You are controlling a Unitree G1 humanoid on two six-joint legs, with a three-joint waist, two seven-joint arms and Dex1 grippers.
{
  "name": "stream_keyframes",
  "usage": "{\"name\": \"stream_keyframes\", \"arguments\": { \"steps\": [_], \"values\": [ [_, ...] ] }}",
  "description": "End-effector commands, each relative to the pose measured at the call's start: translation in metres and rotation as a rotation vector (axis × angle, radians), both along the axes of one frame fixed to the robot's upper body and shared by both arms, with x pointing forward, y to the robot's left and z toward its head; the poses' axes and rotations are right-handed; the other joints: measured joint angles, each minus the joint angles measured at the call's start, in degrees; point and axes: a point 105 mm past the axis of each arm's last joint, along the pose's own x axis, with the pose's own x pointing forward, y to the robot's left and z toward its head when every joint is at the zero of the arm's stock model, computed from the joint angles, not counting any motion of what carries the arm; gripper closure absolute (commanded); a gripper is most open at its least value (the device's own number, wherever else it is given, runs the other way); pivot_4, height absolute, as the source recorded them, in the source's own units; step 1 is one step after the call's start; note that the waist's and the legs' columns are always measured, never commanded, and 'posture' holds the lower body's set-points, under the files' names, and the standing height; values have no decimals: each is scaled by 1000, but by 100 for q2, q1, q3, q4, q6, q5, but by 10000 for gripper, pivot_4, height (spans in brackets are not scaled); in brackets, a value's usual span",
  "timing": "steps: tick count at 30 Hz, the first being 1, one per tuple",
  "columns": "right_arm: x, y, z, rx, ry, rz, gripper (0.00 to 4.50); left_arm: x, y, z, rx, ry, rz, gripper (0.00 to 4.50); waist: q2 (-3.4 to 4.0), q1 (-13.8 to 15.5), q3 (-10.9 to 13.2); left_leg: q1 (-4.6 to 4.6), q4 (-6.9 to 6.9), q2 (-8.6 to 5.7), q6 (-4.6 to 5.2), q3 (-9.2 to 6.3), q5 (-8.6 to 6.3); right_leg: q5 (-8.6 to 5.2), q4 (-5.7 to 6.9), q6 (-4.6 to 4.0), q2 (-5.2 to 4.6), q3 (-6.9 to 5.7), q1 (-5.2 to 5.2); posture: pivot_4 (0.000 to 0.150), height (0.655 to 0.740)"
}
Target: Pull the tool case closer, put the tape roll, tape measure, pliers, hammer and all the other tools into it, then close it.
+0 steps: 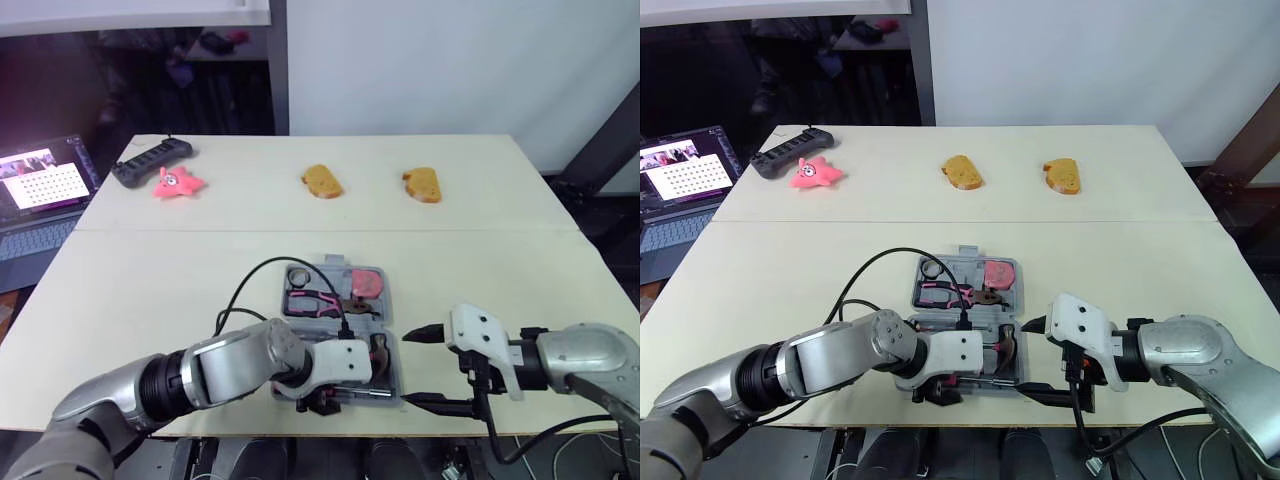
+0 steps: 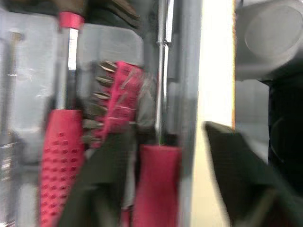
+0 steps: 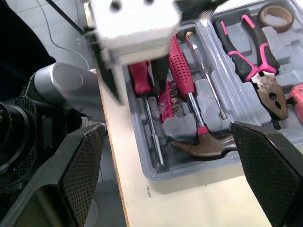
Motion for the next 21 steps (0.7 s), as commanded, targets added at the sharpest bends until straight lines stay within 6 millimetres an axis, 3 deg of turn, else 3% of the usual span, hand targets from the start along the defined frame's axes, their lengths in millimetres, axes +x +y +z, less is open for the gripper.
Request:
{"name": "stream_keyframes", "arguments": {
  "steps": [1, 7, 14, 17, 21],
  "values": [
    [-2, 5, 4, 18, -9, 22, 0, 11, 5, 10, 3, -74, 17, 788, 0, 0, 0, 0, 0, 0, 0, 0, 0, 0, 1, -1, 0, 0, -1, 1500, 7400],
    [-1, 6, 5, 27, -11, 21, 0, 11, 9, 27, -25, -91, 17, 788, -1, -1, 1, -1, 0, 1, 0, 0, 0, 1, 3, 1, 2, -1, -3, 1500, 7400],
    [-1, 6, 4, 27, -15, 6, 0, 13, 30, 41, -105, -52, 82, 788, -1, -16, 1, -1, -2, 2, 0, 0, 0, 0, 5, 1, 3, -1, -8, 1500, 7400],
    [-1, 6, 3, 26, -15, 0, 0, 13, 35, 38, -198, -43, 91, 8642, 0, -6, 1, -2, -3, 4, 0, 0, 0, 1, 5, 2, 3, -1, -10, 1500, 7400],
    [0, 5, 3, 27, -13, -7, 0, 10, 27, 42, -412, -47, 51, 28260, 0, 14, 1, -4, -2, 9, -1, 1, 0, -1, 3, -4, 1, 1, -9, 1500, 7400]
  ]
}}
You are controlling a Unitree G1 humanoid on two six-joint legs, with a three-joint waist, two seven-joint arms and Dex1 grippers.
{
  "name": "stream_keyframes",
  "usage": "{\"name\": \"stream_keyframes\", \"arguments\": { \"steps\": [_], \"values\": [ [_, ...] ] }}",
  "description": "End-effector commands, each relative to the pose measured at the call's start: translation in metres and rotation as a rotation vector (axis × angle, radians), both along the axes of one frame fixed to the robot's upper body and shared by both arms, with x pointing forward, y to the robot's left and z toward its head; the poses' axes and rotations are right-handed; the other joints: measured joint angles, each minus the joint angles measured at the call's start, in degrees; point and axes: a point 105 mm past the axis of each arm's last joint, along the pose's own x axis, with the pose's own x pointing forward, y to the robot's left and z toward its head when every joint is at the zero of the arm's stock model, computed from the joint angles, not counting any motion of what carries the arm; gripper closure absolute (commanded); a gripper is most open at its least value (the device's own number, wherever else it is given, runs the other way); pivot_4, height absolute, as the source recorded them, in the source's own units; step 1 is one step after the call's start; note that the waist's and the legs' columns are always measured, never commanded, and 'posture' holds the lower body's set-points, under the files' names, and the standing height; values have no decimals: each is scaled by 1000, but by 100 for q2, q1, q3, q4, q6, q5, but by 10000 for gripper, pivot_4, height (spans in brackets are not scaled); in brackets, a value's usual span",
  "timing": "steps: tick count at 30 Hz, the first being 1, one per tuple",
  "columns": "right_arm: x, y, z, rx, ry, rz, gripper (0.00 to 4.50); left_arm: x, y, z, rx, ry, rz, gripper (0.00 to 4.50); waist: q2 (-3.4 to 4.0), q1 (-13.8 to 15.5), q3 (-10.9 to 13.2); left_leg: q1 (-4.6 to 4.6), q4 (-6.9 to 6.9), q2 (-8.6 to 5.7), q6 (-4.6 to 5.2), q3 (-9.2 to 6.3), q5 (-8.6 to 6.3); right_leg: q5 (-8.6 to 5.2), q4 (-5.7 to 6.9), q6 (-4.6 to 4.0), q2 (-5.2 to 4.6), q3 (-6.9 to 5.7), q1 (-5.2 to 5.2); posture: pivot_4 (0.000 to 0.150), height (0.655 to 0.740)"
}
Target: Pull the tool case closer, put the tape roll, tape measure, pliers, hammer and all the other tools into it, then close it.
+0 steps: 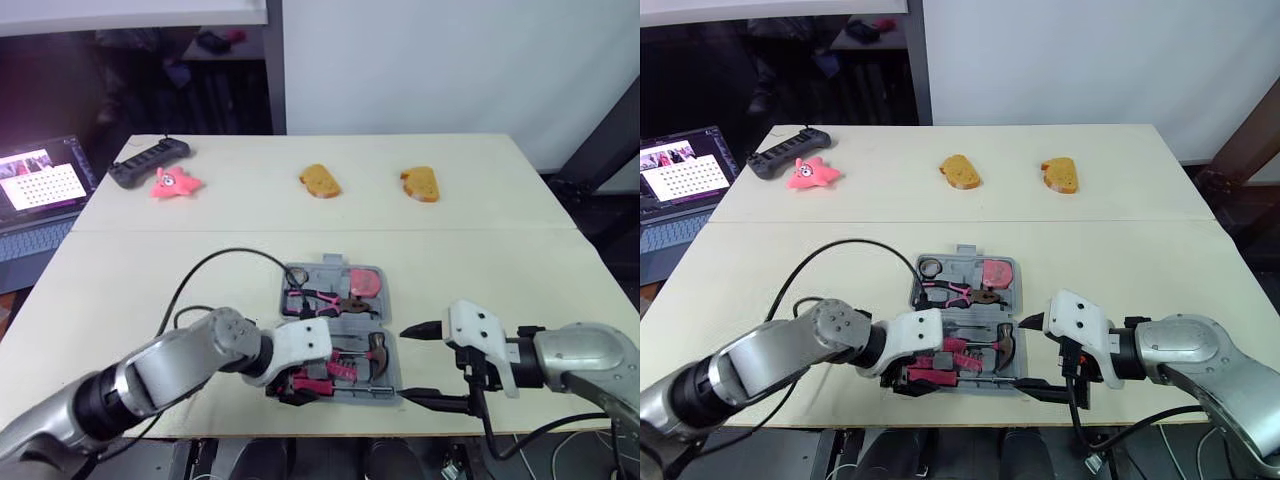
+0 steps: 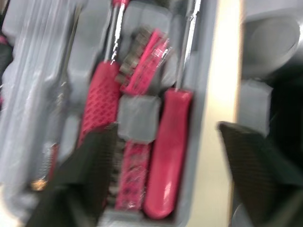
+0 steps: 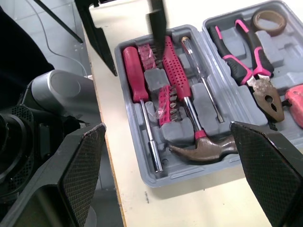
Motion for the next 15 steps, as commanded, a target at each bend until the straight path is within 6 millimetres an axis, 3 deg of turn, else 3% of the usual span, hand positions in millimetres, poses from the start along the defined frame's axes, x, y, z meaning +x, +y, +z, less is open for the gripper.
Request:
{"name": "stream_keyframes", "arguments": {
  "steps": [1, 3, 4, 15],
  "values": [
    [-1, 4, 4, 11, -19, 11, 0, -2, -12, 18, -234, -102, -100, 33861, 1, 5, -1, -1, 0, 0, 0, 0, 0, -2, -2, -4, -1, 0, 1, 1500, 7400],
    [0, 4, 4, 13, -18, 7, 0, -1, -9, 11, -290, -92, -87, 42616, 2, 2, -1, 0, -1, 1, 0, 3, 0, -9, -4, -18, -4, 2, 1, 1500, 7400],
    [0, 4, 4, 14, -17, 6, 0, 0, -5, 6, -300, -79, -64, 43991, 3, 3, -2, -1, -1, 1, 0, 3, 0, -9, -5, -18, -4, 2, 0, 1500, 7400],
    [0, 3, 4, 13, -10, -4, 0, -4, 7, -23, -300, -62, -34, 43991, 4, -1, -1, 0, -2, 1, 2, 3, -2, -8, -4, -16, -3, 0, 0, 1500, 7400]
  ]
}}
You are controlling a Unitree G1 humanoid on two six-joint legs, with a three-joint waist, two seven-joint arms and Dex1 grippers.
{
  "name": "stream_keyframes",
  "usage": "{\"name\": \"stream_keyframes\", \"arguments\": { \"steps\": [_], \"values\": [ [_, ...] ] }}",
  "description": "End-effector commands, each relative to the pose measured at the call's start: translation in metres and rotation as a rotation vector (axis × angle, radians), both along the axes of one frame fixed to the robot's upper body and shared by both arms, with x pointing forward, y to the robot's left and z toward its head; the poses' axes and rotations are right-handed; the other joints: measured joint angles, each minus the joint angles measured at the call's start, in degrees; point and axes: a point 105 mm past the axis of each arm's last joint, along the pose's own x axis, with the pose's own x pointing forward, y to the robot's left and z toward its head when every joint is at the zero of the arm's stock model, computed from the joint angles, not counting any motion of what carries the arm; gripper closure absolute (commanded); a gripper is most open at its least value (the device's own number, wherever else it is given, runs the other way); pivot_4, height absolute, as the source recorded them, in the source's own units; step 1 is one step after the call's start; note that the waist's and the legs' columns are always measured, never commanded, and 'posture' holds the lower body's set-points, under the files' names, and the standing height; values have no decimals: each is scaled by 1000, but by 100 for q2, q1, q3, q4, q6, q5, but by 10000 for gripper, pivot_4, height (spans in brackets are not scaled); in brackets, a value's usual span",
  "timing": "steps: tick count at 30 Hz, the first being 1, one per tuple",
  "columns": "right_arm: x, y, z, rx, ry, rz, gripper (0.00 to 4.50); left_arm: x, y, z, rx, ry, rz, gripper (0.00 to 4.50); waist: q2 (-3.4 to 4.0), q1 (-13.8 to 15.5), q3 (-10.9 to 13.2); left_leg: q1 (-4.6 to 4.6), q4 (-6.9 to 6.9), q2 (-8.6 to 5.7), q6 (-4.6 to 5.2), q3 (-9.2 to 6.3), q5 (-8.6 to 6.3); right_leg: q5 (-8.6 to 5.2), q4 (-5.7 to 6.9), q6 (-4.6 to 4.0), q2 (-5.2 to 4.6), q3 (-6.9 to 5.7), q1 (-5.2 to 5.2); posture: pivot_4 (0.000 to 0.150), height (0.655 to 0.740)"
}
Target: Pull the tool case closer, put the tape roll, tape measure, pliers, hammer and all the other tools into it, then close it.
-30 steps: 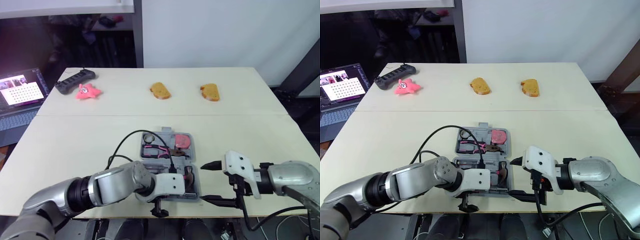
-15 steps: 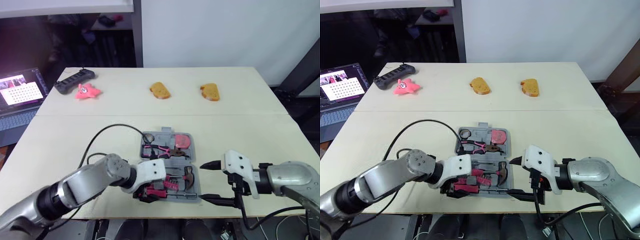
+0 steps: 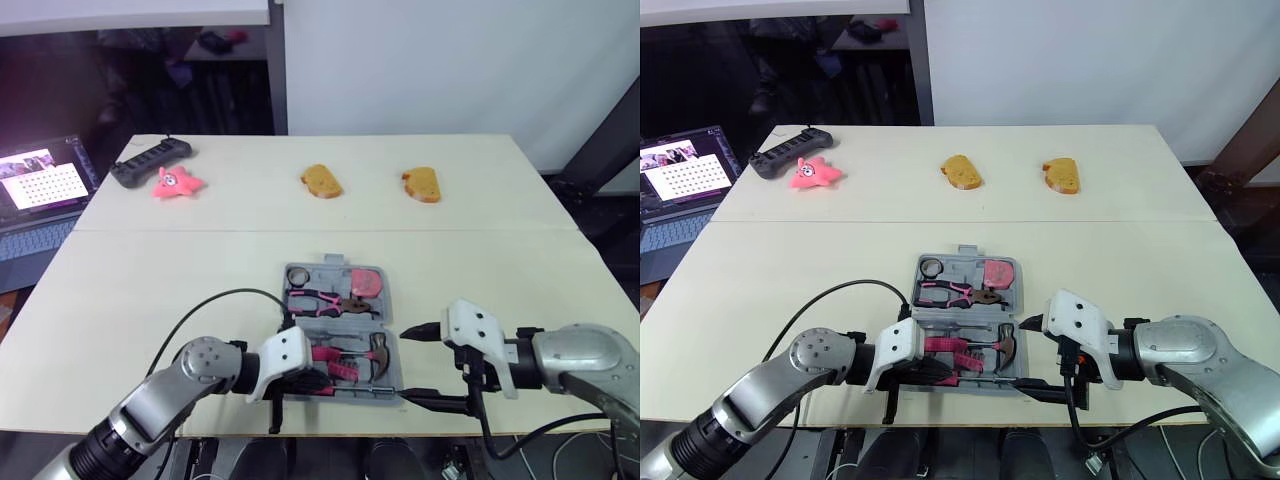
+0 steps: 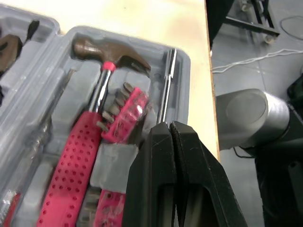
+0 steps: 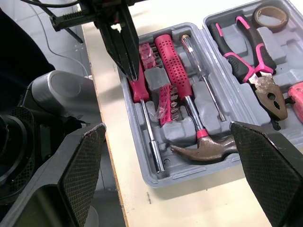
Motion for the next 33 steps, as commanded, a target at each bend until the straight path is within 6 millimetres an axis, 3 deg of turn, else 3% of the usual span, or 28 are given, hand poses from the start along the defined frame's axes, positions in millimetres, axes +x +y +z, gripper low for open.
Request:
{"name": "stream_keyframes", "arguments": {
  "steps": [1, 12, 21, 25, 28, 31, 33],
  "values": [
    [0, 3, 5, 12, -22, 10, 0, -3, 1, -1, 7, -33, -22, 43991, 0, -1, 0, 0, 0, 0, 0, 0, 0, 0, 0, 0, 0, 0, 0, 1500, 7400],
    [-1, 1, 5, 6, -5, -3, 0, -5, 16, -42, 176, 2, 31, 43991, 7, -1, -5, 4, 0, 0, 0, 0, 0, 8, 1, 14, 1, 0, 2, 1500, 7400],
    [-2, 2, 3, 2, 16, -5, 0, -15, 24, -56, 241, 136, 42, 43991, 37, -8, -40, 8, -1, 0, 1, 0, 0, 7, 1, 15, 3, -1, 6, 1500, 7400],
    [0, 2, 4, 8, 3, -11, 0, -5, 20, -39, 163, 98, 68, 43991, 47, -17, -53, 11, -4, 1, 3, 0, -2, 8, 1, 17, 5, -2, 6, 1500, 7400],
    [4, 1, 3, 23, -12, -31, 0, -4, 19, -9, 24, 99, 56, 43991, 45, -26, -52, 9, -4, 4, 3, -1, -2, 8, 2, 17, 6, -3, 3, 1500, 7400],
    [10, -5, -6, 0, -12, -76, 0, -5, 31, 28, -111, 99, 39, 43991, 43, -18, -48, 5, -4, 7, 2, -2, -1, 7, 3, 16, 6, -5, -1, 1500, 7400],
    [18, -12, -15, -42, -15, -133, 0, 0, 48, 43, -120, 75, 63, 43991, 38, -6, -46, 2, -3, 7, 2, -2, -1, 1, 3, 3, 4, -4, -3, 1500, 7400]
  ]
}}
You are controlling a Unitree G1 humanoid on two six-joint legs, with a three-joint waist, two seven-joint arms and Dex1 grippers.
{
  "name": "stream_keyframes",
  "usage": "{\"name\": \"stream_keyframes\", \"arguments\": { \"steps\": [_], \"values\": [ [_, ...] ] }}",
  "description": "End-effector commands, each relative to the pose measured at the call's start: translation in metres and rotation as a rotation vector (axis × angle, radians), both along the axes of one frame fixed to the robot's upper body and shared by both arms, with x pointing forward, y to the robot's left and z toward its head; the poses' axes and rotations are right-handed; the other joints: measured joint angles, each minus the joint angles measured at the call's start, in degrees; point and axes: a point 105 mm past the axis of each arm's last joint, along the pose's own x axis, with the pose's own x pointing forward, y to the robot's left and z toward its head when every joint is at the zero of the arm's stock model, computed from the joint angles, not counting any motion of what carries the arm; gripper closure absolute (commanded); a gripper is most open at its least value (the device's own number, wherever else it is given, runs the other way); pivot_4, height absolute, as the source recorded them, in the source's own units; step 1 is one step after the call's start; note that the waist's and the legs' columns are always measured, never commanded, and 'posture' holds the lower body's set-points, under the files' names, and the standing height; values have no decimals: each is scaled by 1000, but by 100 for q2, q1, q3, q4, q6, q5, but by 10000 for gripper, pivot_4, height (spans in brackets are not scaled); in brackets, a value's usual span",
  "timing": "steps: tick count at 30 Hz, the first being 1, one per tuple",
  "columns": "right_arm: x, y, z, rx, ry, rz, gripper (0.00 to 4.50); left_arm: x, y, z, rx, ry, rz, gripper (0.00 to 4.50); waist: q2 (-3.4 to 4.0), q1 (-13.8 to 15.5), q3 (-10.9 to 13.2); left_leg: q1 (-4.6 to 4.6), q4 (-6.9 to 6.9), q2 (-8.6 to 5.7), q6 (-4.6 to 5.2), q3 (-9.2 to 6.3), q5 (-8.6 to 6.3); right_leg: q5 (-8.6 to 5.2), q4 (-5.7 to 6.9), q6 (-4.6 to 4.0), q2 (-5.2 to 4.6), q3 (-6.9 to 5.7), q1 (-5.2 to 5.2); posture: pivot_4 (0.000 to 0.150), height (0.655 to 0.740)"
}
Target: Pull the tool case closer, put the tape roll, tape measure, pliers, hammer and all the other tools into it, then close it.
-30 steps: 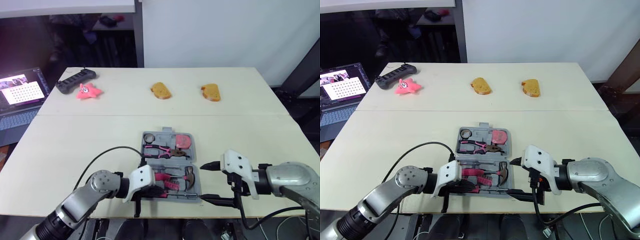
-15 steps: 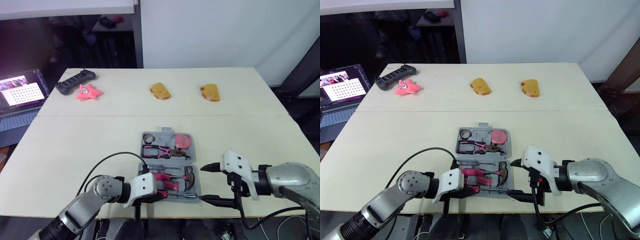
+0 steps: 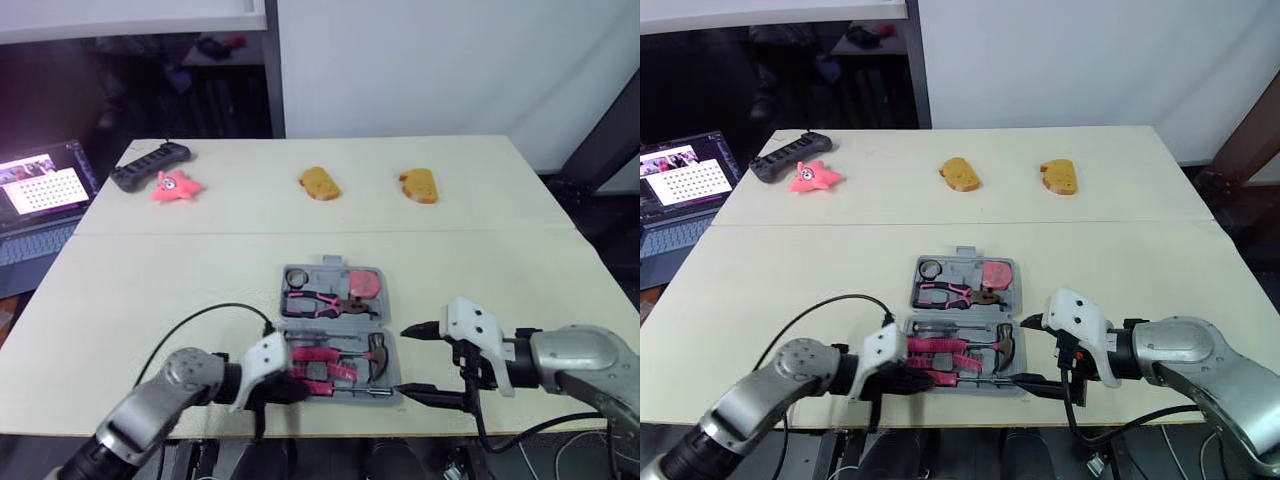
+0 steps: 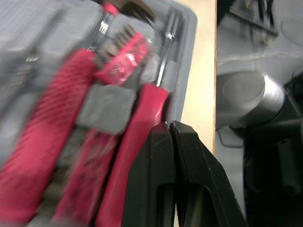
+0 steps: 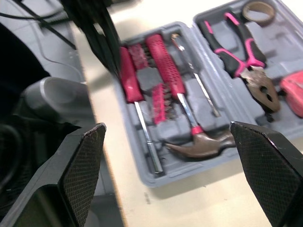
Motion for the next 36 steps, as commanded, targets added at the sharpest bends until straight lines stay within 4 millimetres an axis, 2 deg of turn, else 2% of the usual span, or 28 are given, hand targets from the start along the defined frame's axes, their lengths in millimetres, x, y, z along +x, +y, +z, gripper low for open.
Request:
{"name": "stream_keyframes", "arguments": {
  "steps": [1, 3, 6, 8, 13, 17, 19, 24, 31, 36],
  "values": [
    [13, -7, -8, -53, -31, -69, 0, 4, 18, 33, -54, -64, 8, 43991, 3, 6, -1, 0, 0, -1, 0, 0, 0, -2, -1, -4, -1, 0, 0, 1500, 7400],
    [20, -11, -15, -98, -36, -97, 0, 15, 34, 34, -24, -60, 78, 43991, 7, 1, -1, 2, 0, -2, 0, 3, 0, -2, -1, -5, -2, 2, 0, 1500, 7400],
    [44, -14, -19, -104, -56, -203, 9355, 42, 58, 20, 35, -82, 221, 45000, 9, -24, 1, 5, -1, -7, 0, 5, 0, -2, 0, -5, 0, 2, 1, 1500, 7400],
    [55, -22, -26, -149, -44, -259, 18831, 55, 60, 10, 50, -115, 252, 45000, 11, -43, -1, 4, -2, -11, 0, 5, 0, -1, 3, -4, 2, 2, -2, 1500, 7400],
    [68, -30, -46, -306, 18, -276, 44043, 87, 53, -16, 124, -191, 298, 45000, 6, -5, 1, -5, -2, -19, -3, 3, 2, 12, 0, 12, 0, 0, -8, 1500, 7400],
    [74, -36, -60, -413, 41, -261, 44043, 100, 46, -25, 156, -213, 306, 45000, 6, -20, 1, -7, -5, -18, -4, 3, 3, 15, 6, 13, 1, -3, -18, 1500, 7400],
    [84, -33, -66, -440, 24, -248, 44043, 102, 38, -32, 164, -206, 283, 45000, 6, -69, 1, -9, -6, -18, -4, 3, 3, 15, 9, 13, 1, -4, -22, 1500, 7400],
    [94, 0, -74, -385, 13, -161, 44043, 99, 25, -49, 186, -179, 231, 45000, 9, -152, -18, 9, -4, -18, -6, 4, 4, 16, 9, 14, 1, -4, -2, 1500, 7400],
    [80, 38, -74, -325, 21, -11, 44043, 88, 24, -55, 180, -156, 211, 45000, 11, -149, -34, 8, -4, -19, -6, -2, 4, 18, 10, 17, 0, -3, -3, 1500, 7400],
    [71, 50, -73, -299, 26, 29, 44043, 67, 29, -58, 179, -110, 184, 45000, 19, -232, -39, 8, -10, -16, -6, -2, 3, 17, 14, 17, 3, -3, -11, 1500, 7400]
  ]
}}
